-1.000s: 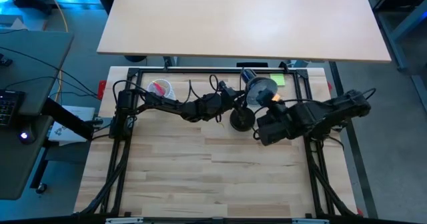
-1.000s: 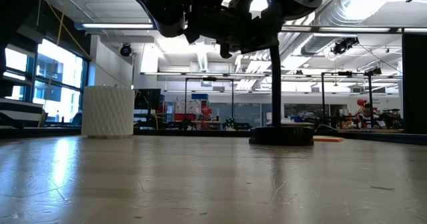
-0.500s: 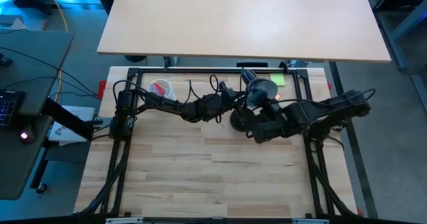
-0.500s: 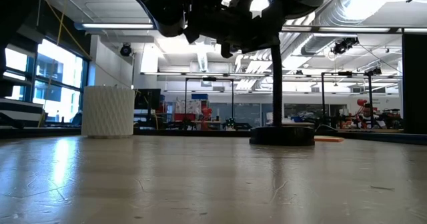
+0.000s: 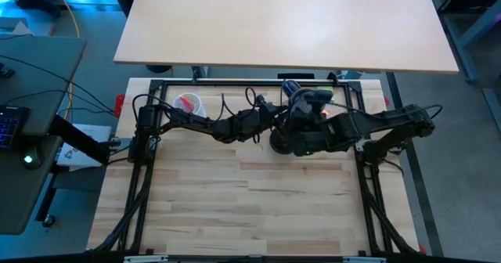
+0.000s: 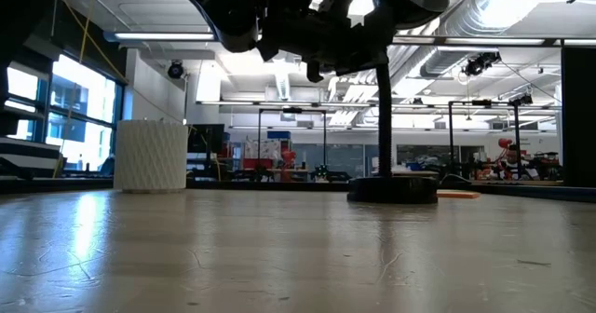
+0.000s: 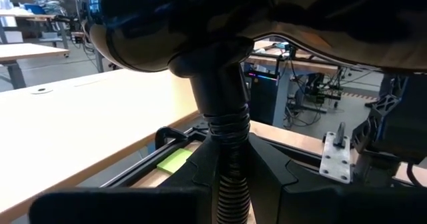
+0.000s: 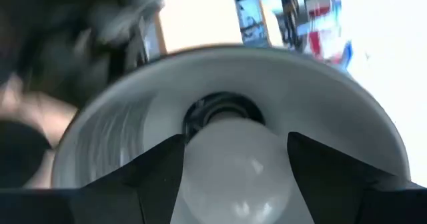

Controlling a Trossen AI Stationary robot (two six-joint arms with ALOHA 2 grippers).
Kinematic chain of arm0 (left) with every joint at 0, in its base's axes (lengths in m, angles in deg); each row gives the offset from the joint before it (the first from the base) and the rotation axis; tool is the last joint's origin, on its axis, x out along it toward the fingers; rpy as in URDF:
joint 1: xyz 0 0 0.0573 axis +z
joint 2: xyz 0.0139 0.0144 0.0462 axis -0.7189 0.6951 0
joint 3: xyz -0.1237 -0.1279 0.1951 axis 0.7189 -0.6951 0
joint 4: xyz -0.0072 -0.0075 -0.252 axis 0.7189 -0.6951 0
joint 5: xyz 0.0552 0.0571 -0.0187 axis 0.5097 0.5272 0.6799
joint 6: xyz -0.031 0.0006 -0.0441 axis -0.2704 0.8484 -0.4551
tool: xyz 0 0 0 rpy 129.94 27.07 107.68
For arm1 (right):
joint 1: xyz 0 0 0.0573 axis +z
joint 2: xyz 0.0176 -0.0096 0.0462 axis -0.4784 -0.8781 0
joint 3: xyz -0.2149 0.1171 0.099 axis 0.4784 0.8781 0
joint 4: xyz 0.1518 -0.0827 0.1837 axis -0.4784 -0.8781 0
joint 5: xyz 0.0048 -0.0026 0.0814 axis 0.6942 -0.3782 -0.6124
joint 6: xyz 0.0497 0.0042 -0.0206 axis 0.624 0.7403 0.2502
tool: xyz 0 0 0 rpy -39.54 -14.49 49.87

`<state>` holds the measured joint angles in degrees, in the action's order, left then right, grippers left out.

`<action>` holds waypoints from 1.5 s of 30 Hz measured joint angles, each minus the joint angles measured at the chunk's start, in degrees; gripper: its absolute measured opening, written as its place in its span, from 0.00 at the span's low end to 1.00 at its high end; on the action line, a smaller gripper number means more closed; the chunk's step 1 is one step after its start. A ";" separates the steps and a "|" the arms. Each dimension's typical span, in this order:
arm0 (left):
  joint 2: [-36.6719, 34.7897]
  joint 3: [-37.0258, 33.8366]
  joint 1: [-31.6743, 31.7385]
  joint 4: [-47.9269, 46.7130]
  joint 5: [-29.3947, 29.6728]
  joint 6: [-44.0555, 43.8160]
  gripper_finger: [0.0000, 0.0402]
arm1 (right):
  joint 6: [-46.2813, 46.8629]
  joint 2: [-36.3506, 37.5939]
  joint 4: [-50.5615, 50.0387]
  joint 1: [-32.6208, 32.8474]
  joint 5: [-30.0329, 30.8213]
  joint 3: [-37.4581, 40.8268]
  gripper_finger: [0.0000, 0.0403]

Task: Screw lightbulb
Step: Insert the light bulb into the desk lamp

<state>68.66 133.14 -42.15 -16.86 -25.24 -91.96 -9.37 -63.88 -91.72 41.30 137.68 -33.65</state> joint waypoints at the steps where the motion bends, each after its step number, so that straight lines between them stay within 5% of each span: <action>1: 0.00 0.00 0.08 -0.01 -0.13 -0.17 0.11 | 5.02 0.04 0.87 -0.27 0.02 0.00 0.64; 16: 0.00 0.00 0.26 -0.55 -0.99 0.75 0.11 | 28.79 8.12 1.47 11.16 4.39 0.02 0.64; 24: -0.09 0.04 0.29 -5.50 -0.93 -0.06 0.24 | 56.78 9.66 -17.20 20.37 12.19 1.91 0.64; 30: -2.31 -0.13 1.35 -17.42 -1.54 0.16 0.41 | 61.04 11.96 -13.74 22.83 11.36 13.06 0.64; 36: -4.82 -0.07 3.24 -26.19 -9.09 -1.50 0.55 | 67.49 12.14 -14.07 23.34 11.76 19.37 0.64; 45: -9.15 -0.04 5.40 -41.88 -11.13 -2.12 0.61 | 68.73 12.11 -14.66 23.34 11.69 20.57 0.64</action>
<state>59.51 133.10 -36.75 -58.74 -36.37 -94.08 59.36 -51.77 -106.37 64.63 149.37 -13.08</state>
